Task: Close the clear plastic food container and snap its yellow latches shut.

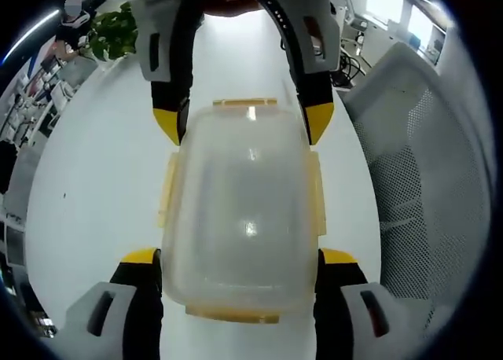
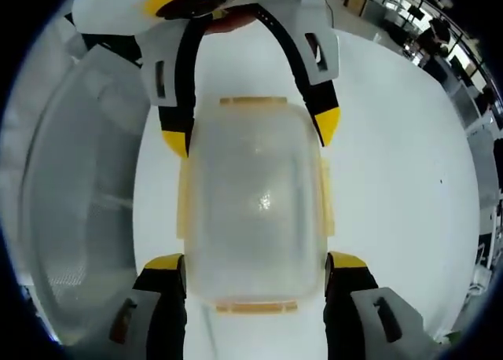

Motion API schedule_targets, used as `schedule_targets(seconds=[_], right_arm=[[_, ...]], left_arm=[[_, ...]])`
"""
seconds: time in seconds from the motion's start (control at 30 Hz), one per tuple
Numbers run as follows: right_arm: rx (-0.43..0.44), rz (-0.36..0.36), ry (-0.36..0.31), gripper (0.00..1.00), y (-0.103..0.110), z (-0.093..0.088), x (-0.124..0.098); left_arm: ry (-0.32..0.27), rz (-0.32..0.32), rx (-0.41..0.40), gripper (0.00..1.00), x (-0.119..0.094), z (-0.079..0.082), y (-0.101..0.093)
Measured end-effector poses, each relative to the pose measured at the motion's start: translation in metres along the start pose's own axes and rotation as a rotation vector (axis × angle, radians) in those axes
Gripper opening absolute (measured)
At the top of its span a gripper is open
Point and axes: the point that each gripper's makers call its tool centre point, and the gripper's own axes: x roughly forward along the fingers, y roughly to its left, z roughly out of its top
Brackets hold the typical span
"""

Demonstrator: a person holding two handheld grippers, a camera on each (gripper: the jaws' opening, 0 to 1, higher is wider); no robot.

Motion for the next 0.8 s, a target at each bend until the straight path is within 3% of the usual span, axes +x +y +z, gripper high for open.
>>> schedule_targets(seconds=[0.47, 0.8], right_arm=[[-0.003, 0.002, 0.002, 0.71, 0.000, 0.020, 0.005], [-0.014, 0.004, 0.004, 0.71, -0.001, 0.025, 0.007]], left_arm=[[-0.010, 0.001, -0.003, 0.80, -0.009, -0.018, 0.001], [-0.009, 0.004, -0.015, 0.80, -0.009, -0.023, 0.002]])
